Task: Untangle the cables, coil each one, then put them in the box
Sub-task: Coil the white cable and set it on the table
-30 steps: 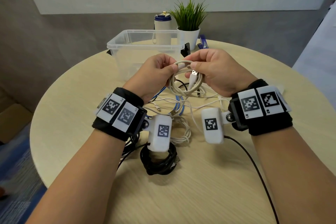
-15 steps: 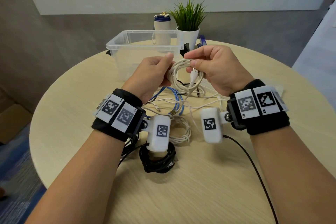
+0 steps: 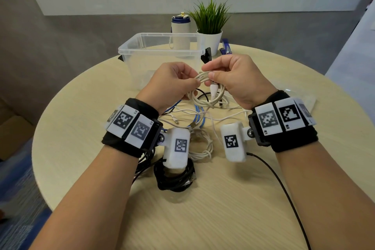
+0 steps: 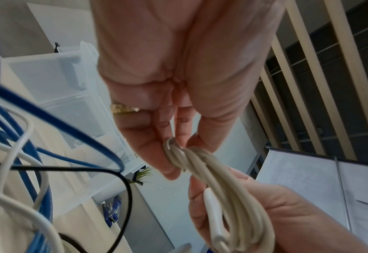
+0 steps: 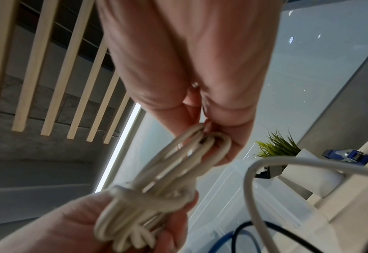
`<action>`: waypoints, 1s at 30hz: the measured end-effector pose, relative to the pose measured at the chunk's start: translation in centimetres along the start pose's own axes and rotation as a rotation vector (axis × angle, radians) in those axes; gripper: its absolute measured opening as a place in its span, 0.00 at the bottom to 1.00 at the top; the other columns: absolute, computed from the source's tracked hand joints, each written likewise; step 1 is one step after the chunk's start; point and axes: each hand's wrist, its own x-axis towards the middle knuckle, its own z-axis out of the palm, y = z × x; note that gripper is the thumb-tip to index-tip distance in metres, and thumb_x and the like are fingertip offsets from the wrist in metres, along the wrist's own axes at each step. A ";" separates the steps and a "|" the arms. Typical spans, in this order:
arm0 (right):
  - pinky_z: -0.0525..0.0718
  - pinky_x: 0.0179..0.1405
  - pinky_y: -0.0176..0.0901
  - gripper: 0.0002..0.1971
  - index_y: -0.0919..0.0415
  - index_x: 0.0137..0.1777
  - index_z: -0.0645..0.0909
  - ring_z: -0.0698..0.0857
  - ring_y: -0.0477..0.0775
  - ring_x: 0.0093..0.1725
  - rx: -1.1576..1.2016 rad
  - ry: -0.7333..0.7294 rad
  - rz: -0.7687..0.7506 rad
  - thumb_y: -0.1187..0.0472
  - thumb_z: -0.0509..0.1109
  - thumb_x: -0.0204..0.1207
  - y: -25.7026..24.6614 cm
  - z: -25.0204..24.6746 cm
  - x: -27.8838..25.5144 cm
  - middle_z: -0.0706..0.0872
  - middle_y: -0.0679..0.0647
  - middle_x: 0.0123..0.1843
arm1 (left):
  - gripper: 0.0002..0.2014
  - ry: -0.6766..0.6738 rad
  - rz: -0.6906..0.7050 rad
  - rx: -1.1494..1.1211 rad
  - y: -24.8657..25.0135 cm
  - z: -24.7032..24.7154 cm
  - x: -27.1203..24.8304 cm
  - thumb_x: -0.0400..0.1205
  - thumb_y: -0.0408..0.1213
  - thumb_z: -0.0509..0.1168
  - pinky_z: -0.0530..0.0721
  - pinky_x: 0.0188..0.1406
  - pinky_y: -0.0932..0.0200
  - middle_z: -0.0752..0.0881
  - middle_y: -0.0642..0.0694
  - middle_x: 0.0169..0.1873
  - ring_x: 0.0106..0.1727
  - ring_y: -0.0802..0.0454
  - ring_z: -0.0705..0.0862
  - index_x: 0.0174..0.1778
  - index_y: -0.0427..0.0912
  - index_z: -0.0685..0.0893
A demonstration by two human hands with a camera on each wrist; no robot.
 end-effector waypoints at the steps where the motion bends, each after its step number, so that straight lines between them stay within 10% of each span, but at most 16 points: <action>1: 0.87 0.40 0.35 0.11 0.63 0.44 0.84 0.88 0.46 0.33 -0.006 0.001 0.000 0.78 0.67 0.75 0.0 0.0 0.0 0.88 0.60 0.40 | 0.08 -0.001 0.002 0.023 0.1 0.0 0.0 0.77 0.25 0.69 0.80 0.24 0.65 0.85 0.43 0.27 0.28 0.51 0.84 0.36 0.40 0.83; 12: 0.88 0.47 0.43 0.10 0.63 0.46 0.84 0.89 0.52 0.37 0.072 -0.006 -0.014 0.78 0.67 0.75 -0.3 0.2 -0.3 0.88 0.61 0.39 | 0.04 0.008 -0.024 0.028 0.6 -0.2 -0.2 0.74 0.29 0.75 0.81 0.26 0.62 0.85 0.37 0.29 0.30 0.47 0.83 0.37 0.35 0.85; 22: 0.86 0.30 0.45 0.07 0.63 0.55 0.75 0.84 0.55 0.37 0.290 -0.095 0.182 0.62 0.67 0.80 -1.6 -0.4 -0.7 0.81 0.58 0.45 | 0.11 0.241 -0.013 -0.108 0.6 -0.5 0.3 0.75 0.27 0.71 0.82 0.23 0.59 0.80 0.46 0.23 0.20 0.55 0.78 0.33 0.41 0.76; 30: 0.88 0.35 0.41 0.17 0.72 0.58 0.76 0.88 0.55 0.33 0.350 0.025 0.208 0.78 0.72 0.70 -1.1 -0.5 -0.4 0.84 0.66 0.46 | 0.10 0.151 -0.069 -0.013 0.1 -0.4 0.3 0.75 0.30 0.72 0.85 0.27 0.58 0.85 0.40 0.31 0.22 0.53 0.81 0.34 0.42 0.77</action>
